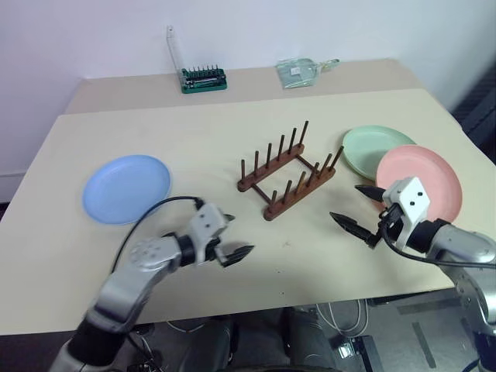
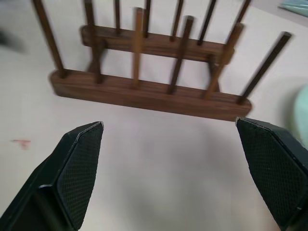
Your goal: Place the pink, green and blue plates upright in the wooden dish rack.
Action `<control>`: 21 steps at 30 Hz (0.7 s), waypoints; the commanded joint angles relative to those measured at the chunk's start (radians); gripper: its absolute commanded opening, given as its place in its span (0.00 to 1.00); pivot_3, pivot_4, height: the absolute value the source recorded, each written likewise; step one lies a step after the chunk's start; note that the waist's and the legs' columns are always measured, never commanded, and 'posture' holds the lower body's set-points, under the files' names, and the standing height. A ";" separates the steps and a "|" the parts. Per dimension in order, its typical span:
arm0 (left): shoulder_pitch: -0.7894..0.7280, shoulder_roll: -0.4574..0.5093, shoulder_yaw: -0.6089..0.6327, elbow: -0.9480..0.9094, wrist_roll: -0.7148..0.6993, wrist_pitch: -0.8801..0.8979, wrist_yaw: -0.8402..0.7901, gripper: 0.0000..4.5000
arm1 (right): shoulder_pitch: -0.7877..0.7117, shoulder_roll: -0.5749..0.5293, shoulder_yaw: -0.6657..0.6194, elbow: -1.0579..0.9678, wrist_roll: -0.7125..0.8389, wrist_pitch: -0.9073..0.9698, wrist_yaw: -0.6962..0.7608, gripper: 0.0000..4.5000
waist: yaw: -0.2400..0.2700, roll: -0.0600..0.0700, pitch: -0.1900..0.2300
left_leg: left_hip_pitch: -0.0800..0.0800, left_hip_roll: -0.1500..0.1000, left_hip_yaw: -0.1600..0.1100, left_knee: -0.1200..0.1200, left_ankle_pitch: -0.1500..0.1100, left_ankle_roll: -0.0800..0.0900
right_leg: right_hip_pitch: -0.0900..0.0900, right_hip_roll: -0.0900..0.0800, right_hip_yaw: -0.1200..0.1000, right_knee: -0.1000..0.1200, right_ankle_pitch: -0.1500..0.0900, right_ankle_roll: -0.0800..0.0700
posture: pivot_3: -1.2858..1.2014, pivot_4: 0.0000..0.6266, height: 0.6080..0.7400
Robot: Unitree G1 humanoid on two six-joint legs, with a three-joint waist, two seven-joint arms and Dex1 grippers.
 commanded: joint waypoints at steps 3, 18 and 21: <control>-0.135 -0.122 -0.061 0.199 0.061 -0.054 0.036 0.98 | 0.037 0.026 0.018 -0.150 0.026 0.052 -0.054 1.00 | -0.004 0.000 0.000 | 0.000 0.000 0.000 0.000 0.000 -0.001 | 0.000 0.000 0.000 0.000 0.000 0.000 | 0.52 0.24 1.00; -0.247 -0.157 -0.082 0.445 0.153 -0.292 -0.061 0.17 | 0.029 0.002 0.061 -0.146 -0.017 0.046 -0.078 1.00 | -0.003 0.000 0.000 | 0.000 0.000 0.000 0.001 0.000 0.000 | 0.001 0.000 0.000 0.000 0.000 0.000 | 0.52 0.24 1.00; -0.325 -0.110 -0.089 0.528 0.130 -0.382 -0.236 0.17 | 0.039 0.000 0.051 -0.125 -0.020 0.028 -0.063 1.00 | -0.001 -0.001 0.000 | 0.000 0.000 0.000 0.001 0.000 0.000 | 0.001 0.000 -0.001 0.000 0.000 0.000 | 0.52 0.24 1.00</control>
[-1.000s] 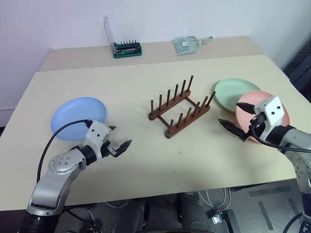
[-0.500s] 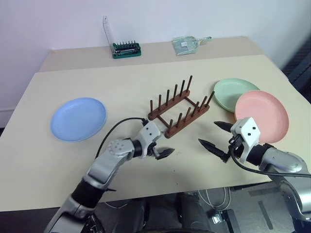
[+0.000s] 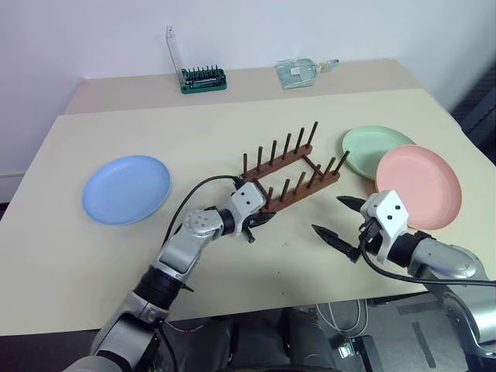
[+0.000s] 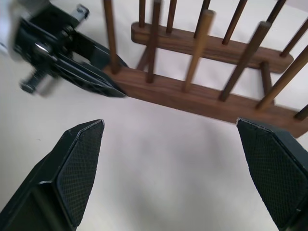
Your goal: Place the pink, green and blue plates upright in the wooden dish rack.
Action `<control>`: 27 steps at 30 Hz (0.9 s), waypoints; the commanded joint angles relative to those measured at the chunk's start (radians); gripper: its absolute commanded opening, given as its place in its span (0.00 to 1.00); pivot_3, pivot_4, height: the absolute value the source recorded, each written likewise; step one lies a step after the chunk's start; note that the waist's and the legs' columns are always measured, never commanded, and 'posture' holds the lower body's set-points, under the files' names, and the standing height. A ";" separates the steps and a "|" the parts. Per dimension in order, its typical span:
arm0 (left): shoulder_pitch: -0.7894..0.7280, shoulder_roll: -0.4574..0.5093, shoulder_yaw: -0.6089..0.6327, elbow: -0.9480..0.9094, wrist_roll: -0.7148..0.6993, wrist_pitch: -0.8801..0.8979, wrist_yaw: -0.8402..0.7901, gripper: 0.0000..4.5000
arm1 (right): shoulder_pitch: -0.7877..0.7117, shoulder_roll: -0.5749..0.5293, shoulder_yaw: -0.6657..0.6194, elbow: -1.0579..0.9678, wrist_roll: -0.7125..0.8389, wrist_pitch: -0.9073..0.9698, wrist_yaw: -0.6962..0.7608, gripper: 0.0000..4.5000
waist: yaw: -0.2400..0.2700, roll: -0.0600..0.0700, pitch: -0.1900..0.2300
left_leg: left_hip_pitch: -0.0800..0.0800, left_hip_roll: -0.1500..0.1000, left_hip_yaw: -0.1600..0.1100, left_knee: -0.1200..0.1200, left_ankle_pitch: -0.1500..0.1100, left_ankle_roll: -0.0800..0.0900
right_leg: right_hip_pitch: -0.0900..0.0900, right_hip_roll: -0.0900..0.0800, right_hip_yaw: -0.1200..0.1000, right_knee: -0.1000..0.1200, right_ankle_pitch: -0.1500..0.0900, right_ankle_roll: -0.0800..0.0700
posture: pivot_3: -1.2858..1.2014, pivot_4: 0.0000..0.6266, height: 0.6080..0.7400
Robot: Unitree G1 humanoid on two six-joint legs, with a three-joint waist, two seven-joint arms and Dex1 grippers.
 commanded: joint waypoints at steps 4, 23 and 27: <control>-0.152 0.047 -0.029 0.206 0.007 -0.179 -0.274 0.17 | 0.022 -0.006 -0.013 0.009 -0.025 -0.060 0.021 1.00 | 0.001 0.000 0.000 | 0.000 0.000 0.000 0.000 0.000 0.000 | 0.000 0.000 0.000 0.000 0.000 0.000 | 0.52 0.24 1.00; -0.008 0.150 0.039 -0.132 -0.050 0.149 -0.293 0.42 | -0.001 -0.068 0.035 0.174 -0.210 -0.020 -0.064 0.17 | -0.006 0.000 0.000 | 0.000 0.000 0.000 0.000 -0.001 0.001 | -0.001 0.001 0.001 0.001 0.000 0.000 | 0.52 0.24 1.00; 0.008 0.075 0.002 -0.194 -0.042 0.236 -0.212 0.42 | -0.098 -0.062 0.103 0.281 -0.265 -0.025 -0.069 0.01 | 0.011 0.000 0.000 | 0.000 -0.001 0.000 0.002 -0.001 0.001 | 0.000 0.000 0.001 0.000 0.000 0.000 | 0.52 0.24 1.00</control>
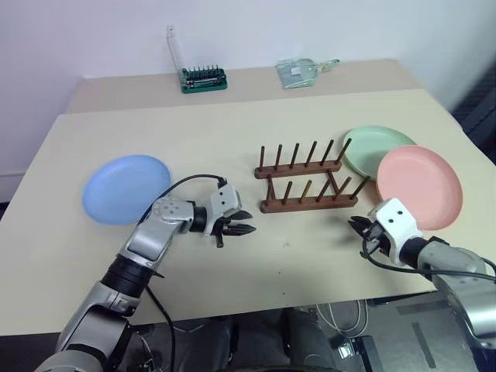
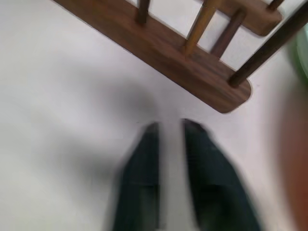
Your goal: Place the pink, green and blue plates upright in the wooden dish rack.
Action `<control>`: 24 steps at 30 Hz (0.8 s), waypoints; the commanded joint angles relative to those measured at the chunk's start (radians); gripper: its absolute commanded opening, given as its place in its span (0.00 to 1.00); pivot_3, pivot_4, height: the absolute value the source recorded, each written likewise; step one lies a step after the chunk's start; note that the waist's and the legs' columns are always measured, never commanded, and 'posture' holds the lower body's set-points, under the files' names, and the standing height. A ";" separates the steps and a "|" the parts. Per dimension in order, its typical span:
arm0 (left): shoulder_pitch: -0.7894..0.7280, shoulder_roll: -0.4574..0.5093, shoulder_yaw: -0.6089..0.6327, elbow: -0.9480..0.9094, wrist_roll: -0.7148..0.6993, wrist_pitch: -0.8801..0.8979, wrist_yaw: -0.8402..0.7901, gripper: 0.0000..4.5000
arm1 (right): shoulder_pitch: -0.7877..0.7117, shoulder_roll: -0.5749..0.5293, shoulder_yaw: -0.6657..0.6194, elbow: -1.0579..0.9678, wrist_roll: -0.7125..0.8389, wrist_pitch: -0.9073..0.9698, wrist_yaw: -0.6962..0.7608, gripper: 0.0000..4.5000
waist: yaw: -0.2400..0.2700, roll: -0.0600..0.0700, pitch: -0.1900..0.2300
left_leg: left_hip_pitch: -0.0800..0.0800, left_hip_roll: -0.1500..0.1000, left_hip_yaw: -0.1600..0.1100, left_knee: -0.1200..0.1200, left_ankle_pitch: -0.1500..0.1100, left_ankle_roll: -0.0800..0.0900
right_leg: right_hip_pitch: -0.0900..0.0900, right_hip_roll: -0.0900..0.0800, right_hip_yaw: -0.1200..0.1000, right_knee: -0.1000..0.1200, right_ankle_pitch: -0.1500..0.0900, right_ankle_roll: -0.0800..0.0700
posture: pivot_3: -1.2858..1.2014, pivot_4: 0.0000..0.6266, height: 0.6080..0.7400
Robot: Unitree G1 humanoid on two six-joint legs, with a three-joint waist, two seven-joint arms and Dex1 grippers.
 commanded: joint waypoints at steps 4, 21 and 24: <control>-0.020 -0.145 -0.063 0.041 0.100 0.047 0.224 0.42 | -0.158 0.017 0.098 0.186 -0.095 -0.058 -0.013 0.01 | 0.004 -0.001 0.000 | 0.001 0.000 0.001 0.000 0.001 -0.002 | 0.000 0.000 0.000 0.000 0.000 0.000 | 0.52 0.24 1.00; -0.030 -0.200 -0.046 0.138 0.128 -0.018 0.388 0.42 | -0.228 0.019 0.043 0.204 -0.091 -0.175 0.047 0.19 | -0.012 -0.001 -0.001 | 0.003 0.001 0.000 0.000 0.004 -0.006 | 0.003 0.001 0.000 0.000 0.000 0.001 | 0.52 0.24 1.00; 0.005 -0.179 -0.037 0.054 0.077 -0.066 0.316 0.42 | -0.085 0.001 -0.167 -0.054 0.022 -0.088 0.075 0.51 | -0.011 0.000 -0.001 | 0.000 0.001 0.000 -0.001 0.003 -0.006 | -0.001 0.001 0.000 0.000 0.000 0.001 | 0.52 0.24 1.00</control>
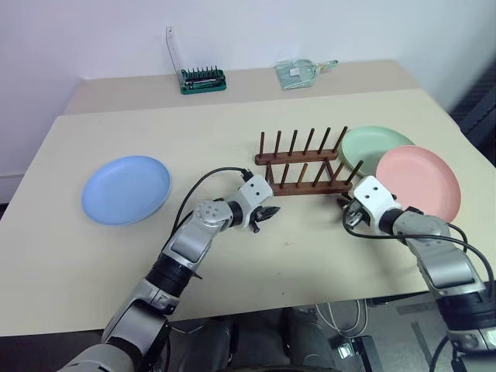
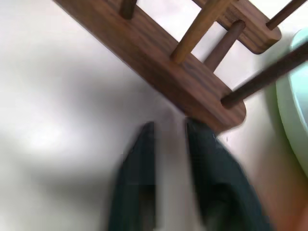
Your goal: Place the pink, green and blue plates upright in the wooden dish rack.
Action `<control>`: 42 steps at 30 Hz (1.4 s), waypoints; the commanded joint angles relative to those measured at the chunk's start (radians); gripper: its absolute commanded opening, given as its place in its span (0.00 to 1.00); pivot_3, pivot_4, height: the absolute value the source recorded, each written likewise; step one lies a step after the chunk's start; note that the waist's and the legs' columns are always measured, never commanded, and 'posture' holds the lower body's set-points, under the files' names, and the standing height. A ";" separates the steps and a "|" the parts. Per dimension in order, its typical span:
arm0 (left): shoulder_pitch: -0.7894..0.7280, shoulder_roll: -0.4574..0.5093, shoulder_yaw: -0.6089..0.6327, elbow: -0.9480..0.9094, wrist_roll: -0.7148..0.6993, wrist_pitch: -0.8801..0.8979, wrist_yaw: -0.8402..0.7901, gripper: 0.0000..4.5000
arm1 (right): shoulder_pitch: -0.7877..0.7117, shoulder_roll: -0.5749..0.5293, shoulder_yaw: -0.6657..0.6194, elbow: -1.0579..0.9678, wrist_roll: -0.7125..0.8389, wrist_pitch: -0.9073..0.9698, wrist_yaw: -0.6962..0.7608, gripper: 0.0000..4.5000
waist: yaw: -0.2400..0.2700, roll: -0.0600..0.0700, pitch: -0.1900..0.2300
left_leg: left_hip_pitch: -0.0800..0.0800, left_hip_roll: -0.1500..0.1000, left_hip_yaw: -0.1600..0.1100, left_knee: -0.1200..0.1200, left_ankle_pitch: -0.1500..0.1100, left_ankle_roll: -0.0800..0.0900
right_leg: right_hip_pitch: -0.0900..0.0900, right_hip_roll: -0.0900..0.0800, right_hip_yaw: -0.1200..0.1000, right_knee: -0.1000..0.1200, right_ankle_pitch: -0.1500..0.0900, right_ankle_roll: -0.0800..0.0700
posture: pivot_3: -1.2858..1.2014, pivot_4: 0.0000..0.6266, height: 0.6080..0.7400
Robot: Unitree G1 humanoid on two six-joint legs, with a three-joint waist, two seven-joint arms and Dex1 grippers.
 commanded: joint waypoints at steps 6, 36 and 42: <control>0.061 0.039 0.007 -0.115 -0.098 -0.041 -0.164 0.42 | 0.267 -0.039 -0.385 -0.390 0.060 0.145 -0.020 0.82 | 0.002 -0.001 0.000 | 0.000 0.000 0.000 0.000 -0.003 0.006 | 0.002 0.000 0.000 -0.001 0.000 0.000 | 0.52 0.24 1.00; 0.083 0.036 0.043 -0.191 -0.151 -0.047 -0.147 0.42 | 0.152 -0.108 -0.376 -0.298 -0.024 -0.019 -0.061 0.02 | -0.005 0.000 0.001 | 0.001 0.000 0.001 0.001 -0.001 0.002 | 0.001 0.000 0.000 -0.001 0.000 0.000 | 0.52 0.24 1.00; 0.077 0.047 0.058 -0.174 -0.158 -0.056 -0.153 0.42 | -0.356 -0.087 -0.492 -0.309 0.904 0.426 -0.062 0.02 | -0.002 0.002 0.005 | 0.001 0.003 -0.002 -0.002 -0.003 0.006 | 0.002 0.002 -0.002 -0.001 0.001 -0.001 | 0.52 0.24 1.00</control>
